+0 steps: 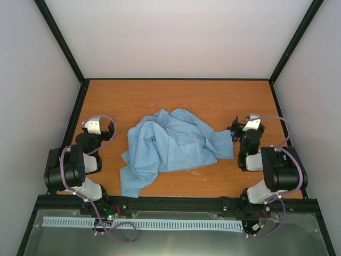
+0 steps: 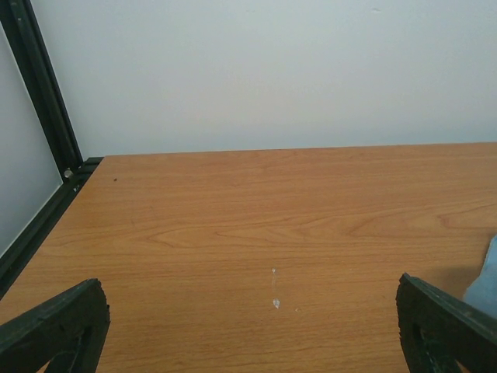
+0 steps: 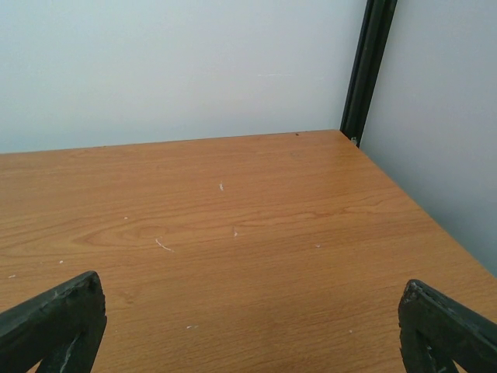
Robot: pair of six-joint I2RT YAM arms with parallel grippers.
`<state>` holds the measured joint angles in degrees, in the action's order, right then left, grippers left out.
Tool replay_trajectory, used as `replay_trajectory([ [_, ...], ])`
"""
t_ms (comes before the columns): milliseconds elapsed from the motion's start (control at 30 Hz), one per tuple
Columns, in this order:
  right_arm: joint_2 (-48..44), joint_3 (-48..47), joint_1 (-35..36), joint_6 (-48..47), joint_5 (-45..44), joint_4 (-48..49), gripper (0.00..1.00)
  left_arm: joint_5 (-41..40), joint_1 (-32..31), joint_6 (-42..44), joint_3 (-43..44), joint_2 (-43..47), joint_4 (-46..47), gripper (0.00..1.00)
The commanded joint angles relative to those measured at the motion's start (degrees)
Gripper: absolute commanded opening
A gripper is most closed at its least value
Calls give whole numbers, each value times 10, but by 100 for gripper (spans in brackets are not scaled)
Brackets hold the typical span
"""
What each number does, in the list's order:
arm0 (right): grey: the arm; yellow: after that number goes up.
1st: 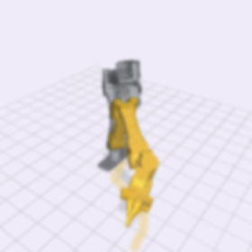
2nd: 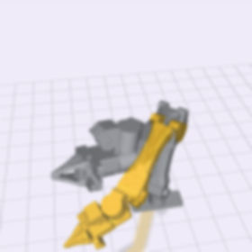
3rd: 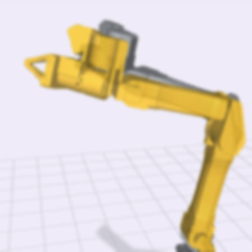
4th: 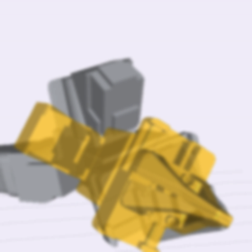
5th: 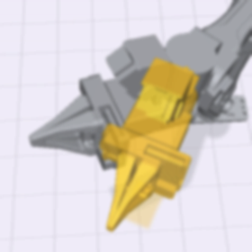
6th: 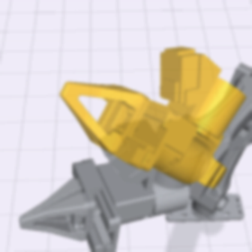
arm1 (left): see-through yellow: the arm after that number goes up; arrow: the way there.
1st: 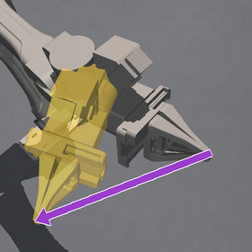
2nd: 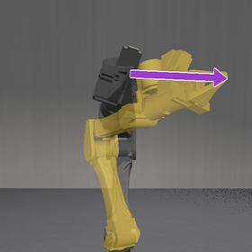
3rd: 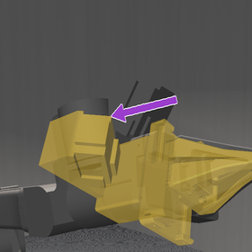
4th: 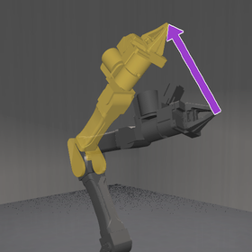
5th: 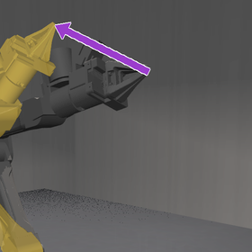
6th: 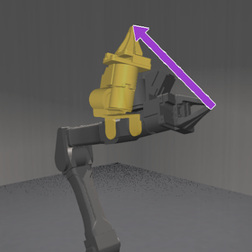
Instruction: Remove the brooch from the garment
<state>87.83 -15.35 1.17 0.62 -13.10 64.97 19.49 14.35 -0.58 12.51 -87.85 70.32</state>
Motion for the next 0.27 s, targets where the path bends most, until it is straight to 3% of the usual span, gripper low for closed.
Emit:
replay_trajectory([
  [0, 4, -2, 3, -8, -10, 3, 100, -1, -2, 2, 13, 6, 25, 100],
  [233, 4, -2, 3, -8, -10, 2, 100, -3, -2, 2, 11, 7, 28, 100],
])
